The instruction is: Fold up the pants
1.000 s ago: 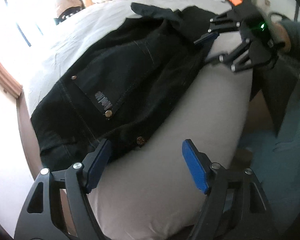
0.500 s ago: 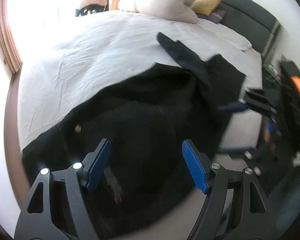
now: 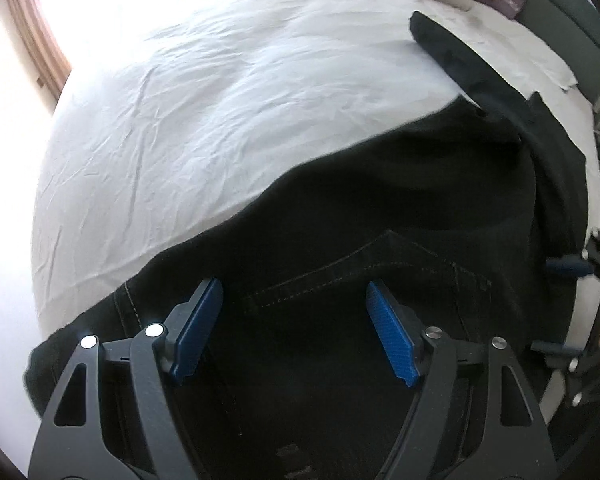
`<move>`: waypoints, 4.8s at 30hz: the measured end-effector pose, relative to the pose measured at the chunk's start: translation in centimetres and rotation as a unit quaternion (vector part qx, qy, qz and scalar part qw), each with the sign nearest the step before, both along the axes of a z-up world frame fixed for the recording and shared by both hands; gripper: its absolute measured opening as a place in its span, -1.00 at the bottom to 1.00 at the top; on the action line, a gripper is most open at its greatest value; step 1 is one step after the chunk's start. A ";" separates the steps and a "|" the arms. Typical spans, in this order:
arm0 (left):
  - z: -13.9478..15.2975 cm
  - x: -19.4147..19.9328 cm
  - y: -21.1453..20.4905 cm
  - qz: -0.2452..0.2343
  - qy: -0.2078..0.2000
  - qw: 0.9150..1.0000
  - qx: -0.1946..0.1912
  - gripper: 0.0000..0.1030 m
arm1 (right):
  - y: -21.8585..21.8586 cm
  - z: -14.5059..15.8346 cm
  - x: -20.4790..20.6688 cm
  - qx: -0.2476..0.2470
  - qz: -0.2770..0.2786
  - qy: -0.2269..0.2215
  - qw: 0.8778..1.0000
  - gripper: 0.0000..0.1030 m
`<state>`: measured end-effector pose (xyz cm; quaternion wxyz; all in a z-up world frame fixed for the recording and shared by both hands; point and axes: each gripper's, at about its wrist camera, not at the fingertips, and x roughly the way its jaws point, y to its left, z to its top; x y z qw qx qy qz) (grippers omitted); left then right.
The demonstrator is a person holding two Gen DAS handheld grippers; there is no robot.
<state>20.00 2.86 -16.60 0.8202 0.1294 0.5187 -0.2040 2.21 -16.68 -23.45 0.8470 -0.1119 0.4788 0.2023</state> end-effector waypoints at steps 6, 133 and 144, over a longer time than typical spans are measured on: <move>7.7 -0.9 -4.8 -0.102 -0.092 0.989 -0.063 0.92 | -4.3 3.8 -0.3 0.090 -0.049 -0.025 0.994 0.28; -2.5 9.4 -10.5 0.050 -0.002 0.996 -0.070 -0.91 | -42.1 -1.0 -7.3 0.213 -0.621 -0.104 0.747 -0.91; -2.6 9.8 -11.0 0.055 -0.019 0.997 -0.053 -0.91 | -42.2 1.7 -7.3 0.118 -0.638 -0.068 0.758 -0.34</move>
